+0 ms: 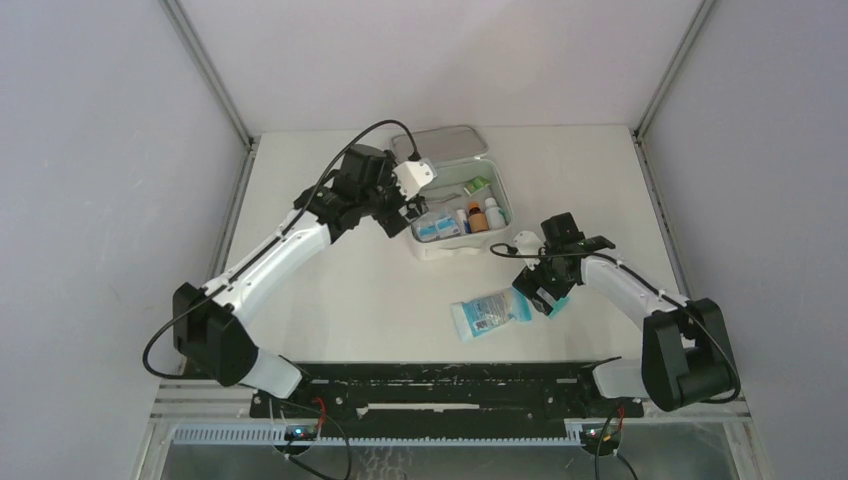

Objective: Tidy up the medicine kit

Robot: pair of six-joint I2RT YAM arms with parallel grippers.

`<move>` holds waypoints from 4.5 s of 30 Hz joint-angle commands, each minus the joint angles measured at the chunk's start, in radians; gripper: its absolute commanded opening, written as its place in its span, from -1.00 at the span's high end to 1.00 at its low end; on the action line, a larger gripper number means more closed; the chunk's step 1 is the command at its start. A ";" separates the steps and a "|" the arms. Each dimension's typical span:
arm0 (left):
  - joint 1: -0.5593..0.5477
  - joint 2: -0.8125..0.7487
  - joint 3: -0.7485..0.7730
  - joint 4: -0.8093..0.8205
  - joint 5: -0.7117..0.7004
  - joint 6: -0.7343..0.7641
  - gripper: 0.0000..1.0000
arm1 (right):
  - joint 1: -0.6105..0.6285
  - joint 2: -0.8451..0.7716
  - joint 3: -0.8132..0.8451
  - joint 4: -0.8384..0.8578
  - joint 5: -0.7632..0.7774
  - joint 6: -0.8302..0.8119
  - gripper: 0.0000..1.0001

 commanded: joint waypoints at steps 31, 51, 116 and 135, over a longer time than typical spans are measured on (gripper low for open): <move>0.053 -0.294 -0.265 0.191 -0.139 -0.047 -0.99 | 0.044 0.129 0.068 0.071 -0.001 -0.065 0.10; 0.214 -0.372 -0.289 0.281 -0.164 -0.177 -0.99 | 0.076 0.189 0.495 0.010 -0.002 -0.022 0.17; 0.293 -0.416 -0.334 0.324 -0.178 -0.223 -0.99 | 0.257 1.099 1.488 -0.030 0.204 0.349 -0.30; 0.293 -0.292 -0.291 0.296 -0.057 -0.254 -0.99 | 0.202 0.714 1.219 0.046 0.139 0.340 -0.58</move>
